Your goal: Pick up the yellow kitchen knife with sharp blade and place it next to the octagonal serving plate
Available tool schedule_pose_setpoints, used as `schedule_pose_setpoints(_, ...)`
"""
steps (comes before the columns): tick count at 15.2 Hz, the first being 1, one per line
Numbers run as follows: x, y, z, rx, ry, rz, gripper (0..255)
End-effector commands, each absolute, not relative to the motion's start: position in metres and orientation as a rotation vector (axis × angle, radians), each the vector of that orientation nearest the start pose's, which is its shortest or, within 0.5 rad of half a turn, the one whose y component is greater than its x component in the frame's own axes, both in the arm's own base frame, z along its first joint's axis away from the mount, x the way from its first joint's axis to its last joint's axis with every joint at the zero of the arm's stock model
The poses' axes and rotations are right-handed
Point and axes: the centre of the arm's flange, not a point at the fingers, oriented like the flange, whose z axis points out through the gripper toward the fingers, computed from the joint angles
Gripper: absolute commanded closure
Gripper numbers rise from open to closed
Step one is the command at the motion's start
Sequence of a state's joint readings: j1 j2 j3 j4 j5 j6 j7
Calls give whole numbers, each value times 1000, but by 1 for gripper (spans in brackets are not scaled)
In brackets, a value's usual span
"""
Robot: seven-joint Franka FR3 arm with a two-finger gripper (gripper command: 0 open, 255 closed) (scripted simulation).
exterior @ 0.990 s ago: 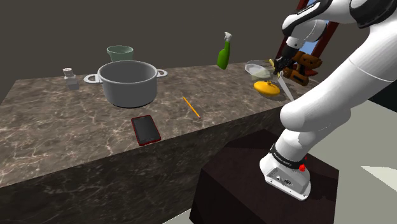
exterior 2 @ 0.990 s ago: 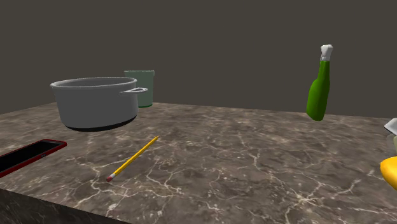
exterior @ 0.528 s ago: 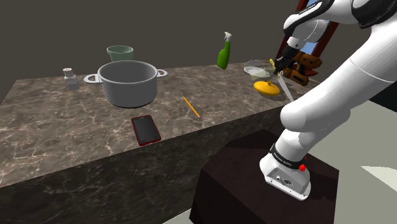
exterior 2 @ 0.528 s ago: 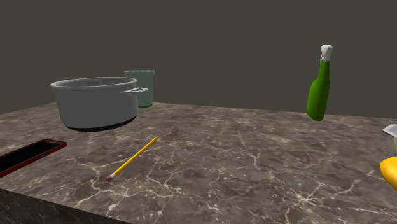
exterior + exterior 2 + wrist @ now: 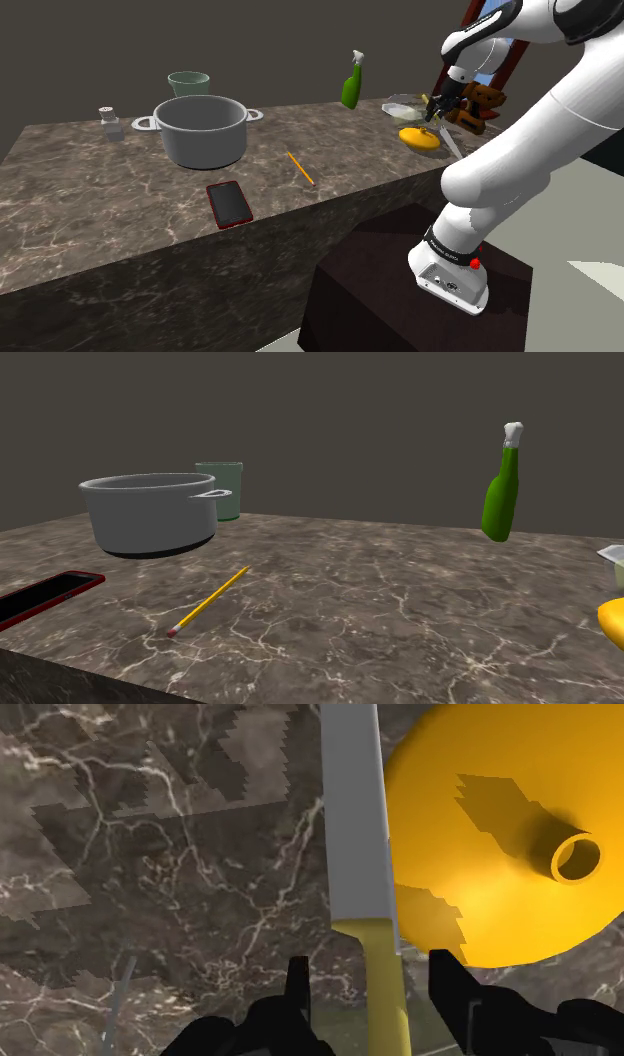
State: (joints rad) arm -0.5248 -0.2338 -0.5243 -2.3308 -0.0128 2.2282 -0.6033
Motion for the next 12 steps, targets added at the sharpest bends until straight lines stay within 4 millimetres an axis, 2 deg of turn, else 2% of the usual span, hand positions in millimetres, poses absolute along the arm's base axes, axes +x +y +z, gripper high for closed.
schedule_pose_setpoints(1, 246, -437, 386, -3028, 664, -25, 0)
schedule_pose_setpoints(4, 245, -438, 423, -3028, 664, -25, 0)
schedule_pose_setpoints(12, 245, -438, 423, -3028, 664, -25, 0)
